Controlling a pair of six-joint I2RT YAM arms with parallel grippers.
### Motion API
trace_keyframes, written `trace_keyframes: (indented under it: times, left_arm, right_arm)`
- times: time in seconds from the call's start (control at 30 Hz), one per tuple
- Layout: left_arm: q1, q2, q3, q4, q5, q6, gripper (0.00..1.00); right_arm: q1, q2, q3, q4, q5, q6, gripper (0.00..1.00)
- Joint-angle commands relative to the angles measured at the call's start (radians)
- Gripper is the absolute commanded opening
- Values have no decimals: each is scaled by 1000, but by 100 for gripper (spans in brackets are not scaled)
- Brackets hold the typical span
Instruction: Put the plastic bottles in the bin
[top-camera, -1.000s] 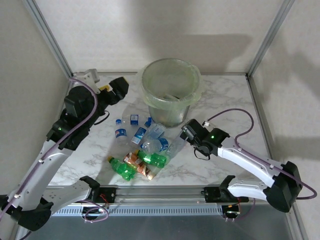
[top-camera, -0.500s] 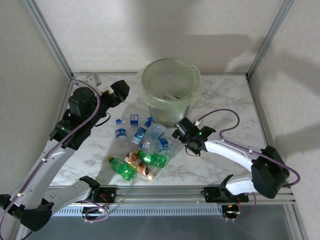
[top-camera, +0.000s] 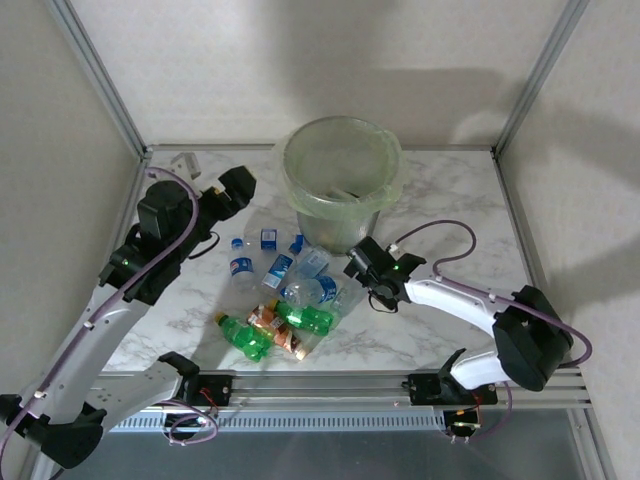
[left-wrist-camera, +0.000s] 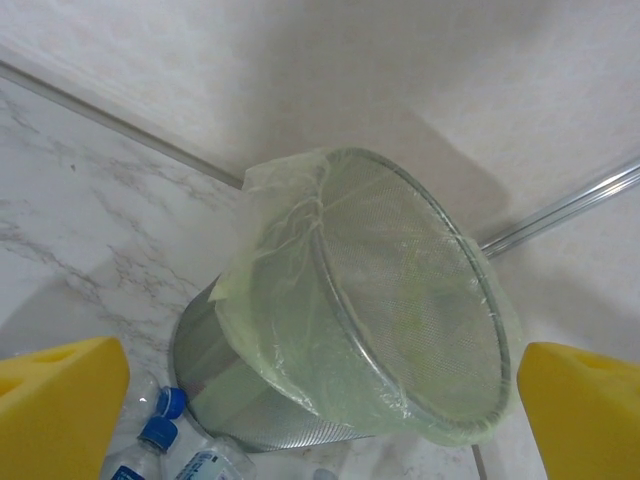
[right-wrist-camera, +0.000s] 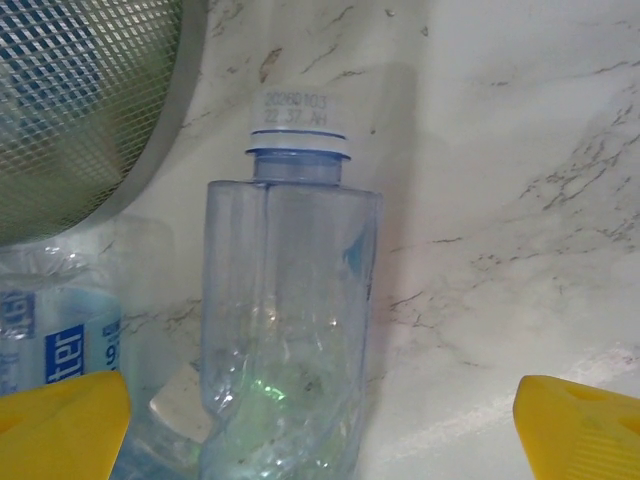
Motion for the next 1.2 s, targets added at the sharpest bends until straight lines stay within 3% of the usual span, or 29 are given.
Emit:
trace_keyframes:
  times: [0.0,0.37,0.6,0.8,1.03,1.17]
  left_arm:
    - [14,-21,-15,16,26,-23,99]
    - [17,-31,-38,33,71,-45,97]
    - [19,-29,-14,6,63,-23,96]
    - [19,-25,-20,14,80,-33,94]
    - [20,-23,-22,23,77,-34,94]
    - [22,-18,-22,24,79,-34,94]
  right_arm:
    - [-10,23,-2,20,5,9,96]
    - [-11,136,54,-2,-14,-3,98]
    - [-17,110,25,-67,6,34,88]
    - [-35,35,-42,-120,20,52,85]
    - [-109,-89,-133,-94,7,-10,83]
    - [-262,-115,-162,-5,-102,-169,86]
